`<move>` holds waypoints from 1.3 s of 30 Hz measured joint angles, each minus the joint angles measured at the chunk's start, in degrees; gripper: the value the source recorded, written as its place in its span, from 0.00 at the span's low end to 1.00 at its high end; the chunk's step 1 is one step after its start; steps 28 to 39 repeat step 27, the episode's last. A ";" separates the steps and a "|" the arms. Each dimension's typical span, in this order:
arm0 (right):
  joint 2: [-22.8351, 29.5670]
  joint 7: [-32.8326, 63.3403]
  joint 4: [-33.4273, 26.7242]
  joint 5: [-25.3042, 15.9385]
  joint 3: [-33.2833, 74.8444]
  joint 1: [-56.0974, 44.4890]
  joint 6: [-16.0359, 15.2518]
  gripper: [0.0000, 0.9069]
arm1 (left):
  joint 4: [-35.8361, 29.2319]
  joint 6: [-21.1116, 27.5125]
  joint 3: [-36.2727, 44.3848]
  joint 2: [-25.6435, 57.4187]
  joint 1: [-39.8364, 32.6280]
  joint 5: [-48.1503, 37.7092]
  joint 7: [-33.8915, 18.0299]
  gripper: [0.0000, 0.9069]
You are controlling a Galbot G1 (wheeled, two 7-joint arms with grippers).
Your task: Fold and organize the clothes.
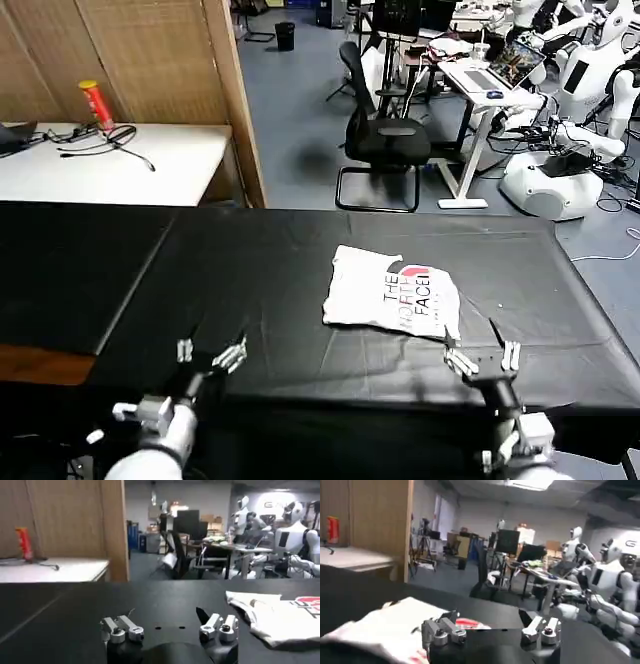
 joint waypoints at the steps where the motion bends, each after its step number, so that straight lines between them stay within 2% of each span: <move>1: 0.29 0.75 0.71 -0.20 -0.10 -1.43 0.62 0.97 | -0.66 -0.06 -0.32 -0.09 1.37 0.30 -0.01 0.97; 7: 1.75 4.44 4.18 -0.64 -0.43 -9.37 2.22 0.97 | -4.33 1.94 -2.62 -0.22 9.02 -0.05 -0.18 0.97; 18: 2.91 9.49 8.63 -0.32 -1.70 -19.40 1.21 0.97 | -8.02 2.81 -8.26 -0.30 17.60 -0.94 0.40 0.97; 39: 2.95 9.48 9.08 -0.30 -1.91 -21.35 1.11 0.97 | -7.84 2.63 -9.48 0.07 19.57 -1.64 0.44 0.97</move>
